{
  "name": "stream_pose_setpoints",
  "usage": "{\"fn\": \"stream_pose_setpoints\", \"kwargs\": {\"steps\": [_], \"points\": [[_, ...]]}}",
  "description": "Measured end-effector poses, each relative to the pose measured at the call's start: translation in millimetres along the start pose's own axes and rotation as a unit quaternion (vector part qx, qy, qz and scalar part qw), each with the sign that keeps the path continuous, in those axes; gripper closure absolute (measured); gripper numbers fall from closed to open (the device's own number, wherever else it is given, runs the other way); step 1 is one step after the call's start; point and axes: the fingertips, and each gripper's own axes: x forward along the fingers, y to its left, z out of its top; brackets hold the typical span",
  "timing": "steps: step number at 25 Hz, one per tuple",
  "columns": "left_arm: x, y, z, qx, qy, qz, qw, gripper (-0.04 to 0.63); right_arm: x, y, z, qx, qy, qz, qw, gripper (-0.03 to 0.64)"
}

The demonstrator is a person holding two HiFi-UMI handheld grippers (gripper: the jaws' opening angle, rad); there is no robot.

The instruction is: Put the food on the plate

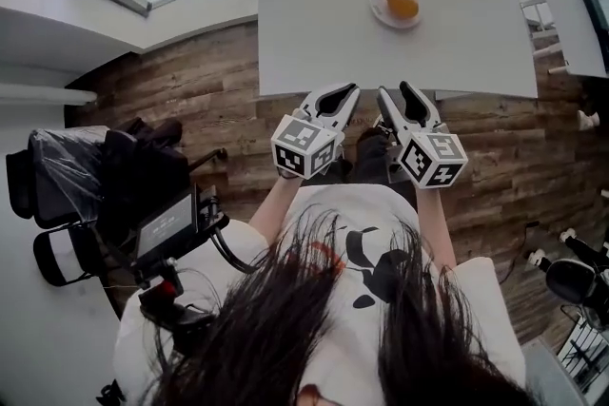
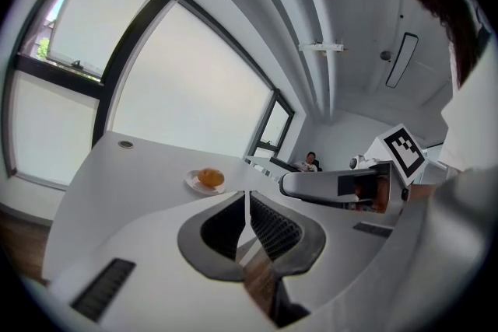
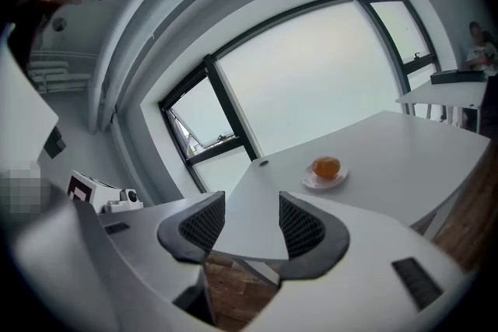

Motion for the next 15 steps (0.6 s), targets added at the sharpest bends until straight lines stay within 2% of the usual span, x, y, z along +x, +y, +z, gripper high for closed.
{"fn": "stream_pose_setpoints", "kwargs": {"steps": [5,8,11,15], "points": [[3.9,-35.4,-8.9,-0.005,-0.002,-0.022,0.9997,0.589,-44.1,-5.9,-14.5,0.003,0.002,-0.020,1.000,0.391],[1.3,-30.9,-13.9,-0.012,0.004,-0.029,0.9995,0.591,-42.7,-1.8,-24.7,0.007,0.011,-0.029,0.999,0.391],[0.7,-35.6,-16.1,-0.011,0.007,-0.029,0.9995,0.589,-48.3,-3.6,-30.0,0.013,0.014,-0.030,0.999,0.391],[1.5,-68.6,-20.8,-0.003,0.003,-0.019,0.9998,0.589,-82.9,-13.8,-39.1,0.015,0.013,-0.021,1.000,0.390]]}}
